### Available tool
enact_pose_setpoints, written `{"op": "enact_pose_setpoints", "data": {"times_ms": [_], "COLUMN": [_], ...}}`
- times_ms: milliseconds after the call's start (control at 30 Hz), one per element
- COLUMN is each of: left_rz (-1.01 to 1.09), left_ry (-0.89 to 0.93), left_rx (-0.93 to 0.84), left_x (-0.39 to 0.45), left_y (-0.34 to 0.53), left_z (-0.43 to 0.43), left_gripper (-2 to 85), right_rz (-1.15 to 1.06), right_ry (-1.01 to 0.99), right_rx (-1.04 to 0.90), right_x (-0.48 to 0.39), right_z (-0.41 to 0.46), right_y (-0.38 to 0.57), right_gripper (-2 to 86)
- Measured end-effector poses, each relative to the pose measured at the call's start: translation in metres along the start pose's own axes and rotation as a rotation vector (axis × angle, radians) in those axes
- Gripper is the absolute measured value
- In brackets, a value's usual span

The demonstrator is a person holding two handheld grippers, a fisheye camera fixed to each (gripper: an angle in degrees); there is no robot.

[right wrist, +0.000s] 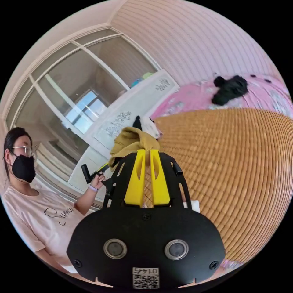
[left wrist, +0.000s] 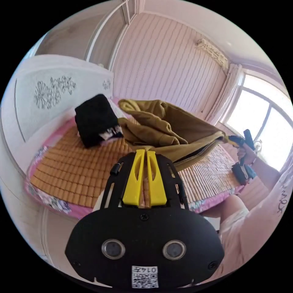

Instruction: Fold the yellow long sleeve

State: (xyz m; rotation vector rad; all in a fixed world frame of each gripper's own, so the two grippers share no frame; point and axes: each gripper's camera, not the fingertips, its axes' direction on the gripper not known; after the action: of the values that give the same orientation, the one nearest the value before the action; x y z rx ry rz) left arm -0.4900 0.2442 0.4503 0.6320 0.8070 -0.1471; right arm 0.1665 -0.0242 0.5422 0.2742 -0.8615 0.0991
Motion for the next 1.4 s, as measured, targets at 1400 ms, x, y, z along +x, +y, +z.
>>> {"op": "enact_pose_setpoints", "data": {"times_ms": [1400], "left_rz": [-0.034], "left_ry": [0.163], "left_rx": [-0.709], "left_x": [0.180], "left_y": [0.094], "left_z": [0.016], "left_gripper": [3.8], "right_rz": [0.160], "right_ry": [0.243], "right_rx": [-0.285], "right_x": [-0.035], "right_z": [-0.125], "right_y": [0.185], "right_gripper": [0.9]}}
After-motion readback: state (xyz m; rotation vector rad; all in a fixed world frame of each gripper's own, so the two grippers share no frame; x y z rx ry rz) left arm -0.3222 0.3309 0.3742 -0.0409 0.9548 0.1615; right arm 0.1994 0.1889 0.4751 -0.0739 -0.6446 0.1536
